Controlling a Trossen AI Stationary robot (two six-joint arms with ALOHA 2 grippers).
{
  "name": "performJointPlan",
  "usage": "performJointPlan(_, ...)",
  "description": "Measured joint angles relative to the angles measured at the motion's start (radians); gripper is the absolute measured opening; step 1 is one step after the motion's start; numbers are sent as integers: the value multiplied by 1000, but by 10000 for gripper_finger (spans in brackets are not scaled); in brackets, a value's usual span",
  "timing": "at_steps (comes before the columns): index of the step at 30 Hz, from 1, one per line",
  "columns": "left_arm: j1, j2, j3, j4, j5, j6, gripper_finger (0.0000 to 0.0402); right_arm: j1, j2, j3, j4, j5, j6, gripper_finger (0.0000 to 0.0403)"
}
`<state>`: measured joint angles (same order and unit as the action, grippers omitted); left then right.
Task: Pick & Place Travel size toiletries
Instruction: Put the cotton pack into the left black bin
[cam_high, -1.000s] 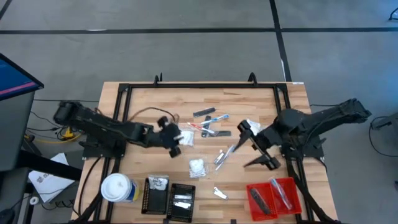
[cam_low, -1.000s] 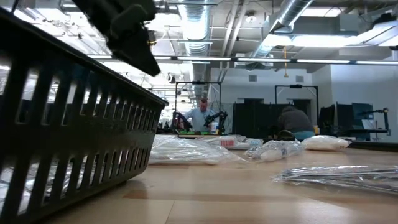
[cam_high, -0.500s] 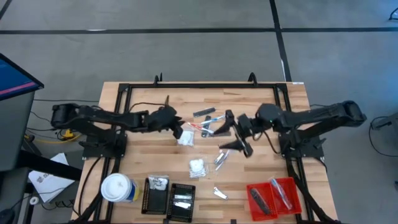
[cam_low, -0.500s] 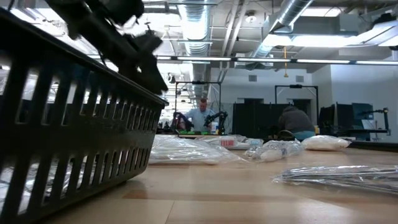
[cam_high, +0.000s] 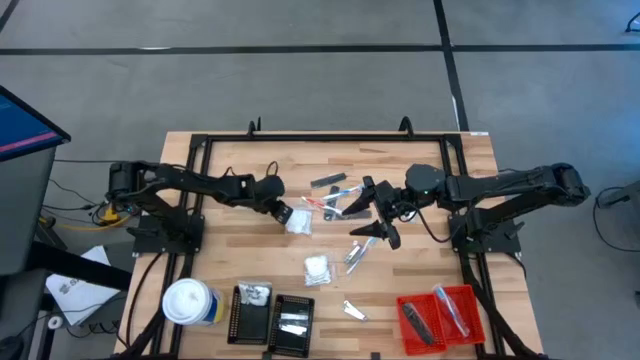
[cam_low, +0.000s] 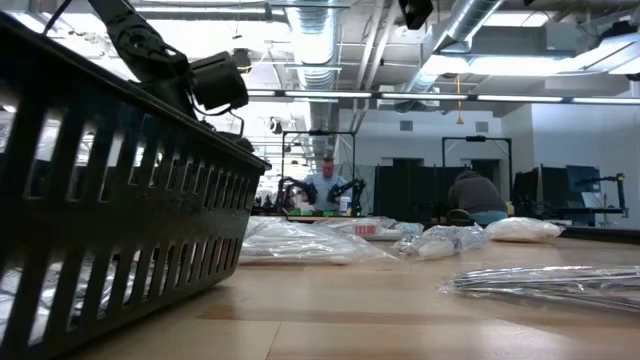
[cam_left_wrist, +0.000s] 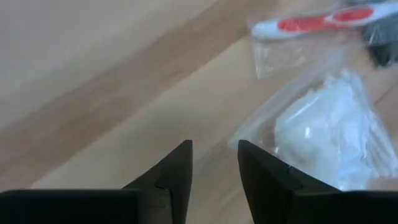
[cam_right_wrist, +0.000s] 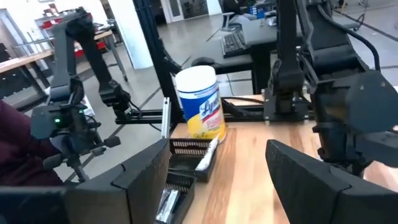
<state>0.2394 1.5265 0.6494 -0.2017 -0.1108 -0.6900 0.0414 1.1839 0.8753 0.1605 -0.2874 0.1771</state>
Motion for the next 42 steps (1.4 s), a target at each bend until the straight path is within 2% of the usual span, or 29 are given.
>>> performJointPlan(5,-4,-2,-14,9,37,-26,142,17,0,0,4,0,0,260)
performJointPlan(9,-1,-2,-39,93,55,-20,162,16,0,0,4,0,-1,260)
performJointPlan(17,2,-2,-46,153,92,2,193,9,0,0,4,1,-1,260)
performJointPlan(24,-16,-3,-46,235,167,9,192,9,0,0,4,1,-4,260)
performJointPlan(30,-19,-3,-47,253,170,11,192,9,0,0,4,1,-4,260)
performJointPlan(36,-1,-3,-104,258,194,-22,192,9,0,0,4,1,-4,260)
performJointPlan(42,37,-3,-152,398,228,-27,193,8,0,0,4,1,-27,260)
